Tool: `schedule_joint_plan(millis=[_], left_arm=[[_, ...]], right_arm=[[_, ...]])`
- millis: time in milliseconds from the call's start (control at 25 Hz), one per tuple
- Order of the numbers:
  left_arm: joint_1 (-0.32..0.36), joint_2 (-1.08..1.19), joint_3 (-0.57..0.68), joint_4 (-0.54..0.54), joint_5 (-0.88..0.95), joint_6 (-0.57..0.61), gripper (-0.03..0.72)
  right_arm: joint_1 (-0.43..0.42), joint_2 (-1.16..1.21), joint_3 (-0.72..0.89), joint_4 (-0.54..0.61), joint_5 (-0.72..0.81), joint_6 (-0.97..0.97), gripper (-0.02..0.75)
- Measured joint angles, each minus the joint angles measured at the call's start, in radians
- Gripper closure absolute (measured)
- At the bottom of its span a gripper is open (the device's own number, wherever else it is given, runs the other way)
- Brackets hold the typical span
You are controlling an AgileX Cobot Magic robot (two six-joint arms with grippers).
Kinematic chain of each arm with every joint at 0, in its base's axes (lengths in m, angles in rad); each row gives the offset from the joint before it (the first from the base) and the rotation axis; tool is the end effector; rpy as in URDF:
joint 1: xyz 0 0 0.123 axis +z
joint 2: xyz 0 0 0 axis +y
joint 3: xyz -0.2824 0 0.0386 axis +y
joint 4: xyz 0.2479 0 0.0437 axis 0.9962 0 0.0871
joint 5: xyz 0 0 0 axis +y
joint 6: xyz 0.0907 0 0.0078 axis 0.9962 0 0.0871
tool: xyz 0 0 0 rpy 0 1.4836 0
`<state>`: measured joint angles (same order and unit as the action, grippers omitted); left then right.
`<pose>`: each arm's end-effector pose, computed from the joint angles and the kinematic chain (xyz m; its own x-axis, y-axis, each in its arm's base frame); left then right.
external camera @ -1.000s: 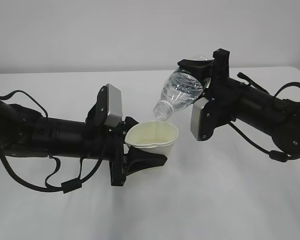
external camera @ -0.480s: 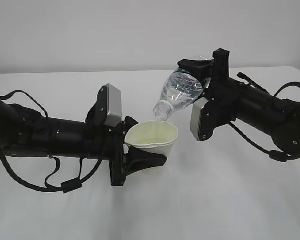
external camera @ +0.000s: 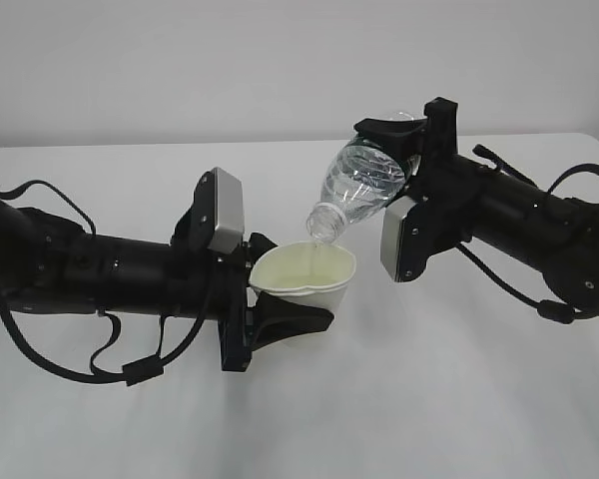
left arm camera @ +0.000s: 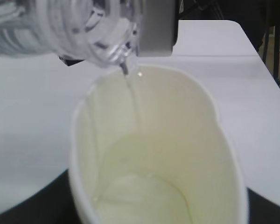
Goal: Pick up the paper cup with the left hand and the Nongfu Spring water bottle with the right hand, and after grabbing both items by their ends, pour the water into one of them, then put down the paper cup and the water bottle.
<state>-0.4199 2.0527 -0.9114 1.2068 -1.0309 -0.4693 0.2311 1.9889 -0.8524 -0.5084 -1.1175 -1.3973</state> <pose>0.2948 -0.2114 0.1211 -0.0110 0.2978 -0.9546 0.9890 0.1441 0.0336 0.3566 0.1248 0.1598 0.6297 -0.7735 0.0714 0.0540 -0.0481 -0.9974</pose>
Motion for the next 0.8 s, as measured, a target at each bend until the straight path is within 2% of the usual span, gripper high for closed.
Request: schedule_joint_plan(millis=[800], left_arm=[[0.0, 0.0, 0.0, 0.0, 0.001, 0.0, 0.274]], right_arm=[[0.0, 0.0, 0.0, 0.005, 0.0, -0.002, 0.328]])
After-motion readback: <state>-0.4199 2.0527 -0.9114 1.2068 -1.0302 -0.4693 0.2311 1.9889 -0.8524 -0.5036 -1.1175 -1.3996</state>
